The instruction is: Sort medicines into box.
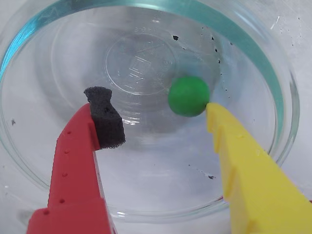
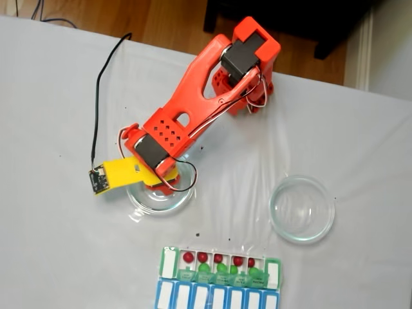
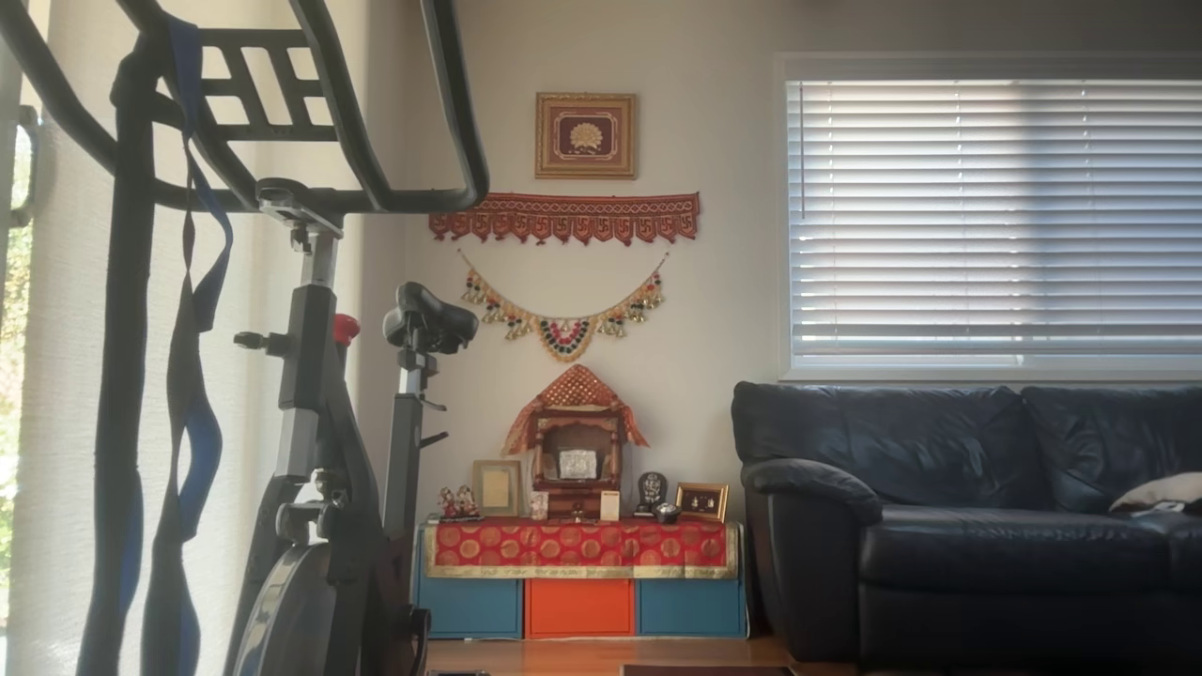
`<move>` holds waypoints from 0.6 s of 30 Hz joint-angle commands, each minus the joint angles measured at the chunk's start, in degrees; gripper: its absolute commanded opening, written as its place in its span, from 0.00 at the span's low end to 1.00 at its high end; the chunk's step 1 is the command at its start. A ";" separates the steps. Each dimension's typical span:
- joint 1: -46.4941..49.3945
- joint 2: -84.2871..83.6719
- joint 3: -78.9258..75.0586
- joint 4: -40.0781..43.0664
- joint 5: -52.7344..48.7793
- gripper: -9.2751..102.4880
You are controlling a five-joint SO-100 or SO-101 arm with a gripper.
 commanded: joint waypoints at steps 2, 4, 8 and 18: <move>0.53 3.78 0.53 -0.70 -0.26 0.36; 0.53 4.13 1.41 -1.23 -0.35 0.36; 0.53 4.92 2.81 -1.93 -0.53 0.36; 0.35 5.01 3.25 -1.85 -0.79 0.34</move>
